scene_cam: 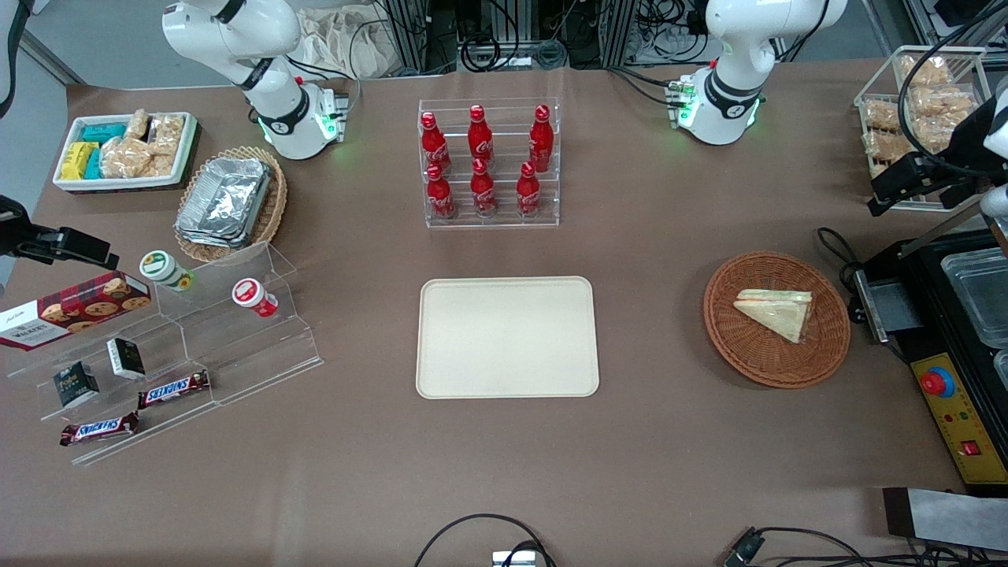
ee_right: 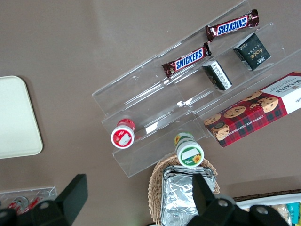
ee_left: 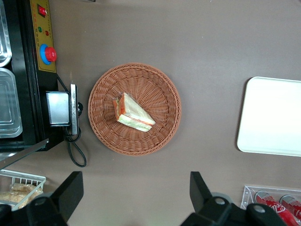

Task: Place sandwich from basket to tray
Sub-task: 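Move the left gripper over the wicker basket above the wrapped sandwich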

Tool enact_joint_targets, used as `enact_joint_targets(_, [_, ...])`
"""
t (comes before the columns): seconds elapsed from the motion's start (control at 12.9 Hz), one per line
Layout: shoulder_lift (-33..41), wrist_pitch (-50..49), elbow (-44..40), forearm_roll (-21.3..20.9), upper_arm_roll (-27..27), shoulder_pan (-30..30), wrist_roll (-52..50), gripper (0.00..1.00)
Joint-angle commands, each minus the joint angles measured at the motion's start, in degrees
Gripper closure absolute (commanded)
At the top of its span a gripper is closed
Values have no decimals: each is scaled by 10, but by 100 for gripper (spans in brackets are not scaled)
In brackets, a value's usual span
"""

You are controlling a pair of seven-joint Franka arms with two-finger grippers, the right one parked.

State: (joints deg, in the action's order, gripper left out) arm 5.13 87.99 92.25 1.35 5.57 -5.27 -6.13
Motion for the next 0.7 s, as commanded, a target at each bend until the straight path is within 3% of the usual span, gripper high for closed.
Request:
enact_joint_targets(0.0, [9, -10, 6, 8, -2, 0, -10, 0])
enact_joint_targets(0.39, [-23, -17, 19, 7, -6, -11, -34, 0])
enact_joint_targets(0.62, [-32, 31, 77, 7, -12, -47, -62, 0])
